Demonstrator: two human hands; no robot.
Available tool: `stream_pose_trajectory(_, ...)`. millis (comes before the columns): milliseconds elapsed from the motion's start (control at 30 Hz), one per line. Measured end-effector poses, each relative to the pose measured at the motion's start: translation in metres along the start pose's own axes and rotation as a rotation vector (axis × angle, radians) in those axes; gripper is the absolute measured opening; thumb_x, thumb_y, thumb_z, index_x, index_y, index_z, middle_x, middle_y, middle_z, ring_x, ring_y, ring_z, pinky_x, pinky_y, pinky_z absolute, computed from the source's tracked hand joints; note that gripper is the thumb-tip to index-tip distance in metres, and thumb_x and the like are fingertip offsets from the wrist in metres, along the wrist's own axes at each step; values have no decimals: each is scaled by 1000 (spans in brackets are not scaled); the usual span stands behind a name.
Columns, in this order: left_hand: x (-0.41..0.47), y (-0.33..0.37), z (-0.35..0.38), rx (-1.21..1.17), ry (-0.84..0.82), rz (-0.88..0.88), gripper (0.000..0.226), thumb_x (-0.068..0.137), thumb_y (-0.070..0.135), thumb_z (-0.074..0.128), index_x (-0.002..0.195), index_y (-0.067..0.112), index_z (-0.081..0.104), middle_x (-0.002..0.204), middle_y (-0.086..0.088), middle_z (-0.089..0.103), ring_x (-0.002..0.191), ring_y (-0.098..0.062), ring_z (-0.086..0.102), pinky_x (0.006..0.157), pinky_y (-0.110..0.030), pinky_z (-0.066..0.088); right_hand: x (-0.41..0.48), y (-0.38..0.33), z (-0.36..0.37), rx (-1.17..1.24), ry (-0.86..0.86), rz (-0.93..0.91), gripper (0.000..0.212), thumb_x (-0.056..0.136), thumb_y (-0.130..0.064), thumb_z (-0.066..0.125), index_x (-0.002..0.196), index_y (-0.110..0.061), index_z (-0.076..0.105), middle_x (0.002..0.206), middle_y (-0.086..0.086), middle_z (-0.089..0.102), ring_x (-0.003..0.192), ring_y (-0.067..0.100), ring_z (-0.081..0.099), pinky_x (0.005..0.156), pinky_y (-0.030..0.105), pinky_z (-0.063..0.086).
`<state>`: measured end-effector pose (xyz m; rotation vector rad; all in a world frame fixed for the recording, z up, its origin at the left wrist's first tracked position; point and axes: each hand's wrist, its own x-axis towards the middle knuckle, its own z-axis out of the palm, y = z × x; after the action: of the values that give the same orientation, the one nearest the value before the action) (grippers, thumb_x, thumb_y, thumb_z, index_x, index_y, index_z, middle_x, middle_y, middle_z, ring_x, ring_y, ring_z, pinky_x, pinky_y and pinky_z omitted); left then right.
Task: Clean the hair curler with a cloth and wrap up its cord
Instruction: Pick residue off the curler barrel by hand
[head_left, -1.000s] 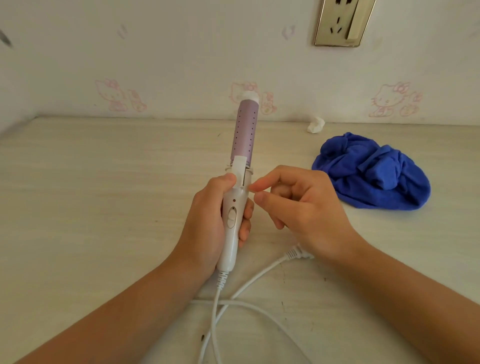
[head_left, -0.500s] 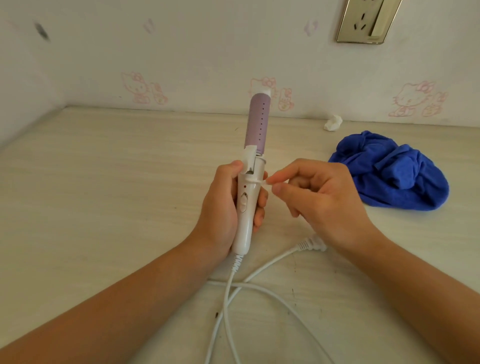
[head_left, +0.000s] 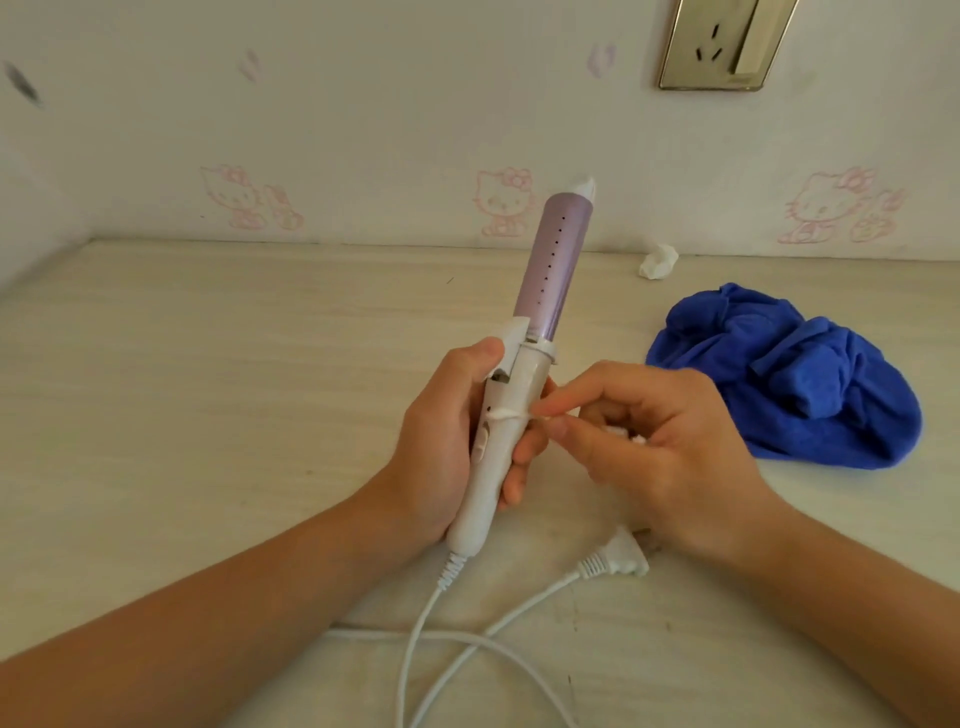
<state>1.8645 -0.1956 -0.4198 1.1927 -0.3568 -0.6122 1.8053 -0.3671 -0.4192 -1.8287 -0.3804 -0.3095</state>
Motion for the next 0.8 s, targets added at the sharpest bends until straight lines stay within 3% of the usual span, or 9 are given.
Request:
stream_pose_trajectory(133,-3,0,0,-39,29,5,56,90,53,37,85,10,74,53,-9,53,33,-21,48,36,-21,39,-2,1,6,-62,43,-43,12,92,-4,67,95,-10,77,64,-11,72,43,30,50,46,40,45)
stream_pose_trajectory(233,-6,1,1,2,46,13,58,94,55,35,90,9,70,56,-11,55,35,-21,49,38,-23,41,0,-3,0,-116,124,-38,13,93,-5,70,97,-15,76,54,-1,62,44,31,50,47,34,44)
stream_pose_trajectory(367,-9,0,3,93,86,21,76,104,60,27,100,-1,71,56,-9,57,36,-19,50,39,-22,41,2,-5,-8,-119,241,-14,13,94,-6,70,96,-17,76,53,8,59,48,22,57,52,25,47)
stream_pose_trajectory(467,-9,0,6,83,92,2,71,106,58,26,97,5,73,59,-12,58,35,-20,51,38,-21,41,1,-6,-8,-94,154,-5,12,93,-1,71,95,-11,76,54,8,59,48,21,56,51,18,43)
stream_pose_trajectory(533,-10,1,8,76,96,4,68,107,56,26,91,9,71,60,-14,59,34,-20,51,38,-21,40,-1,-8,-4,-119,62,0,11,93,-2,71,94,-12,77,55,6,60,50,30,56,49,25,44)
stream_pose_trajectory(600,-10,2,10,75,108,4,68,107,56,24,88,9,70,60,-14,59,34,-20,51,37,-21,40,-2,-10,-2,-158,79,-13,11,93,-4,71,94,-13,76,54,8,60,50,36,55,49,28,45)
stream_pose_trajectory(700,-11,3,9,86,118,-14,73,107,58,22,96,4,70,58,-11,58,36,-19,50,38,-23,40,2,-9,-9,-176,223,-8,10,94,-4,70,94,-13,75,54,20,57,50,32,53,53,12,41)
stream_pose_trajectory(800,-12,2,9,66,100,-5,74,107,56,21,89,8,74,57,-11,59,35,-20,50,37,-23,40,-1,-10,-7,-123,112,-8,8,93,-3,71,92,-9,76,54,15,61,45,24,51,52,21,43)
